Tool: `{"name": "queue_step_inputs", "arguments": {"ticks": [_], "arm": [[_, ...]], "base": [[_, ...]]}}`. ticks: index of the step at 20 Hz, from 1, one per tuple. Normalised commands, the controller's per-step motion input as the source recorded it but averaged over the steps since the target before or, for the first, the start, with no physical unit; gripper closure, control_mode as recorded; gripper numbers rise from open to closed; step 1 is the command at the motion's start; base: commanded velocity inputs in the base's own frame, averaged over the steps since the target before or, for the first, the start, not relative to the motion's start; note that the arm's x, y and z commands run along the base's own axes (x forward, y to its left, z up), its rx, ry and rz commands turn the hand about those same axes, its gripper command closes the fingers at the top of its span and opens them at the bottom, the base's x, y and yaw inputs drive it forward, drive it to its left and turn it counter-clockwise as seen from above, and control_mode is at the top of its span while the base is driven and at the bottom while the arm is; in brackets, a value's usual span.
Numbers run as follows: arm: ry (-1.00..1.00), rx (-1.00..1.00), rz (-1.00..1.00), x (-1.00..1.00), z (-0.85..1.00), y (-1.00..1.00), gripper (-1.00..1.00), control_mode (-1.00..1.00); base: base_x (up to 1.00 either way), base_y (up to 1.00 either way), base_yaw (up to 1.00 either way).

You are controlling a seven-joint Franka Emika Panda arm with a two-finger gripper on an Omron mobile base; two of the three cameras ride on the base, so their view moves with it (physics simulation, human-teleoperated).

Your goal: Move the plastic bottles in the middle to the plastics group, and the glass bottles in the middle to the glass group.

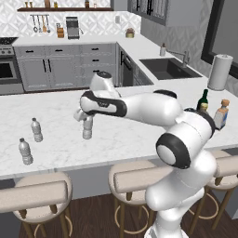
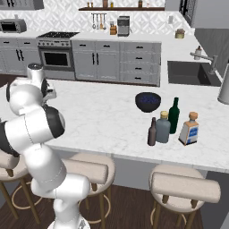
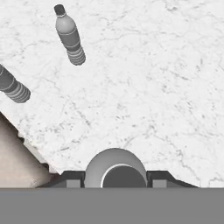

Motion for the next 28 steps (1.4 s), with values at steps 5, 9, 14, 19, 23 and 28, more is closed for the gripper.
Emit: {"name": "queue_step_inputs", "arguments": {"ticks": [5, 9, 14, 19, 23, 28], "arm": [[0.0, 0.0, 0.0, -0.46, 0.0, 0.85, 1.0, -1.0], [-0.01, 0.0, 0.0, -0.29, -0.01, 0.89, 1.0, -1.0], [-0.05, 0.0, 0.0, 0.04, -0.11, 0.81, 1.0, -1.0], [-0.01, -0.01, -0.01, 0.3, -0.19, 0.38, 1.0, -1.0], [0.0, -0.02, -0.04, 0.25, -0.28, 0.06, 1.0, -1.0], [0.0, 0.0, -0.01, 0.14, -0.33, 0.03, 1.0, -1.0]], "base": [[0.0, 0.0, 0.0], [0.0, 0.0, 0.0], [0.0, 0.0, 0.0], [0.0, 0.0, 0.0], [0.0, 0.0, 0.0], [0.0, 0.0, 0.0]]}}
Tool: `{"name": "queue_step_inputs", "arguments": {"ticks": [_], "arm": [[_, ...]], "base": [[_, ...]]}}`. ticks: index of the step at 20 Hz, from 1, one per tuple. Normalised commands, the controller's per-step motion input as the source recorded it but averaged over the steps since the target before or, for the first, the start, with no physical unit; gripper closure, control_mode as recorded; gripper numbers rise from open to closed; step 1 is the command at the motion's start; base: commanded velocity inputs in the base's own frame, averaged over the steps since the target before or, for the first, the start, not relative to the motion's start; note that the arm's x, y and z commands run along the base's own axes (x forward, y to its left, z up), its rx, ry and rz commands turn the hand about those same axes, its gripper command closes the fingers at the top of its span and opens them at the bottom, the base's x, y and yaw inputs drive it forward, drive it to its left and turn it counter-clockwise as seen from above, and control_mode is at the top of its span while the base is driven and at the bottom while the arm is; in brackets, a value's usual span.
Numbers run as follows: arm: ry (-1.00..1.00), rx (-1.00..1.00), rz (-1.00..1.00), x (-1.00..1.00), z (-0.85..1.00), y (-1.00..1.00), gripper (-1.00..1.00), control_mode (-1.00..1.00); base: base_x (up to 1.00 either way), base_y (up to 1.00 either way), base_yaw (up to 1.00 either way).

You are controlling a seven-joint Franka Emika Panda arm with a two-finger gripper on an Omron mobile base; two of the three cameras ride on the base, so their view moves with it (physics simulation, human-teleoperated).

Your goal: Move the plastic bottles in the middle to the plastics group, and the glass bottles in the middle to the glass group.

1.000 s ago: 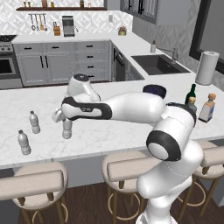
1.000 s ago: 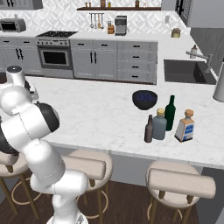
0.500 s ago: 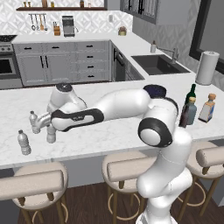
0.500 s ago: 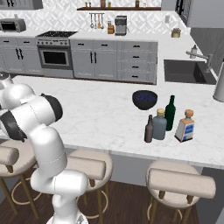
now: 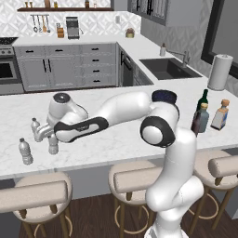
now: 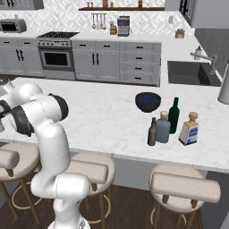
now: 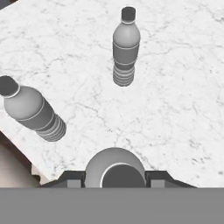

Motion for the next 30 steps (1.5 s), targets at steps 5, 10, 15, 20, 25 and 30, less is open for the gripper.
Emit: {"name": "queue_step_inputs", "arguments": {"ticks": [5, 10, 15, 20, 25, 30], "arm": [[0.0, 0.0, 0.0, 0.03, -0.37, 0.0, 1.0, -1.0], [0.0, 0.0, 0.0, 0.0, -0.38, 0.0, 1.0, -1.0], [-0.03, 0.0, 0.0, 0.0, -0.36, 0.01, 1.0, -1.0], [-0.15, 0.0, 0.0, 0.09, -0.13, 0.13, 1.0, -1.0], [-0.09, 0.0, 0.0, 0.09, -0.09, 0.11, 1.0, -1.0], [0.0, 0.01, 0.0, 0.21, -0.39, 0.02, 1.0, -1.0]], "base": [[0.0, 0.0, 0.0], [0.0, 0.0, 0.0], [0.0, 0.0, 0.0], [0.0, 0.0, 0.0], [0.0, 0.0, 0.0], [0.0, 0.0, 0.0]]}}
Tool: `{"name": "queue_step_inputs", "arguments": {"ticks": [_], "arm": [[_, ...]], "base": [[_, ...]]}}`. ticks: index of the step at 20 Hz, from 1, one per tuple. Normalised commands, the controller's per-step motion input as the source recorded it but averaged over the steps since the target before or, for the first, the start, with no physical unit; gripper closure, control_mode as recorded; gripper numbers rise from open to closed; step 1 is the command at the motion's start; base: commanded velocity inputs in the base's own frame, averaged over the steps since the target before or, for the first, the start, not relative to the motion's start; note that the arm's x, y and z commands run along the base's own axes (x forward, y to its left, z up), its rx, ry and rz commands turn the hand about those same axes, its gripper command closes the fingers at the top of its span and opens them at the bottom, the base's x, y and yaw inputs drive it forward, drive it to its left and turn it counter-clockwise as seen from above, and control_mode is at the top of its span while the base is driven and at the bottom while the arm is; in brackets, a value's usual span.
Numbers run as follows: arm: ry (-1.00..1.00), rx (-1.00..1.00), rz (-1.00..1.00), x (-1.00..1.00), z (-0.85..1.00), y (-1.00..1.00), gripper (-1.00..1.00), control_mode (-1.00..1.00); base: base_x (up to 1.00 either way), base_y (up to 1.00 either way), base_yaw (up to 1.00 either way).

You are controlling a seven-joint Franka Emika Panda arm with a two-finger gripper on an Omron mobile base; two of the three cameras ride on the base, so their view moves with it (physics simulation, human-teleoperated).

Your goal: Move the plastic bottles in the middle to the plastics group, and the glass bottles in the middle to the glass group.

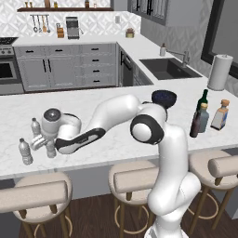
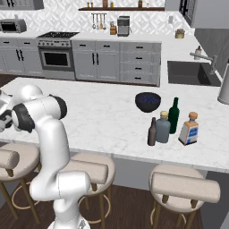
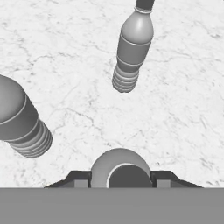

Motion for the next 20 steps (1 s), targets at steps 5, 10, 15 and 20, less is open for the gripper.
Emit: {"name": "queue_step_inputs", "arguments": {"ticks": [5, 10, 15, 20], "arm": [[0.02, 0.06, 0.0, 0.22, -0.3, -0.04, 1.0, -1.0], [0.05, 0.06, 0.0, 0.05, -0.39, -0.22, 1.0, -1.0], [0.08, 0.03, 0.0, 0.12, -0.45, -0.06, 1.0, -1.0], [0.03, 0.03, 0.0, 0.04, -0.27, -0.02, -1.0, -1.0]], "base": [[0.0, 0.0, 0.0], [0.0, 0.0, 0.0], [0.0, 0.0, 0.0], [0.0, 0.0, 0.0]]}}
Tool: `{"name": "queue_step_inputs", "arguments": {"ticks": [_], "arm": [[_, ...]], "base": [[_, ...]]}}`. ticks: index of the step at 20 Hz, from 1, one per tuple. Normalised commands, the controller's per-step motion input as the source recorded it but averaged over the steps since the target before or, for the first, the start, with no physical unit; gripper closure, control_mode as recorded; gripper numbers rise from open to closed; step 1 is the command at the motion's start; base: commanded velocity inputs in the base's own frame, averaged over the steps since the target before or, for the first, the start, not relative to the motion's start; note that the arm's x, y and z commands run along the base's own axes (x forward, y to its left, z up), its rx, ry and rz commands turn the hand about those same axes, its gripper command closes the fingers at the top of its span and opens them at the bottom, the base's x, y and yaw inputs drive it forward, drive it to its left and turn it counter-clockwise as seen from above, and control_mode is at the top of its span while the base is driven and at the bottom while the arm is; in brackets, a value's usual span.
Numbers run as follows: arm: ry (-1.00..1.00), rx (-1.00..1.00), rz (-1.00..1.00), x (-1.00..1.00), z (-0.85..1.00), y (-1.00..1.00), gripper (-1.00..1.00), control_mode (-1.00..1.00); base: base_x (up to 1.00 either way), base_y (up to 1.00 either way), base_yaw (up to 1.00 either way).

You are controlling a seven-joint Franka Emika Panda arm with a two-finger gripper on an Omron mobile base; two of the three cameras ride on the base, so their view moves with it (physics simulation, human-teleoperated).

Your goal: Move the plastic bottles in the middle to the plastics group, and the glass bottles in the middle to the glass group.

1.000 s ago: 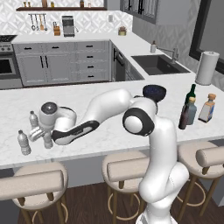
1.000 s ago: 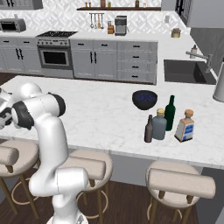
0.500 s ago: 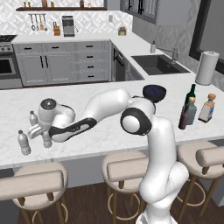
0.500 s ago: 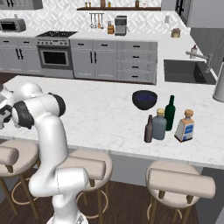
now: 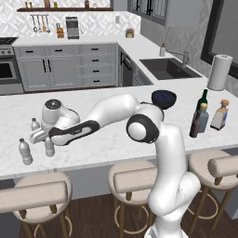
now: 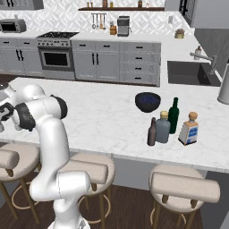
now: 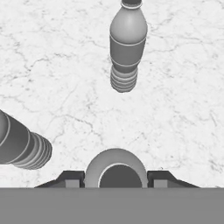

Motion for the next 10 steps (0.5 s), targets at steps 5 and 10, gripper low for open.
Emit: {"name": "queue_step_inputs", "arguments": {"ticks": [5, 10], "arm": [[0.0, 0.02, 0.0, -0.02, 0.0, 0.0, -1.0, -1.0], [-0.03, 0.0, 0.0, -0.01, 0.12, 0.0, -1.0, -1.0]], "base": [[0.0, 0.0, 0.0], [0.0, 0.0, 0.0]]}}
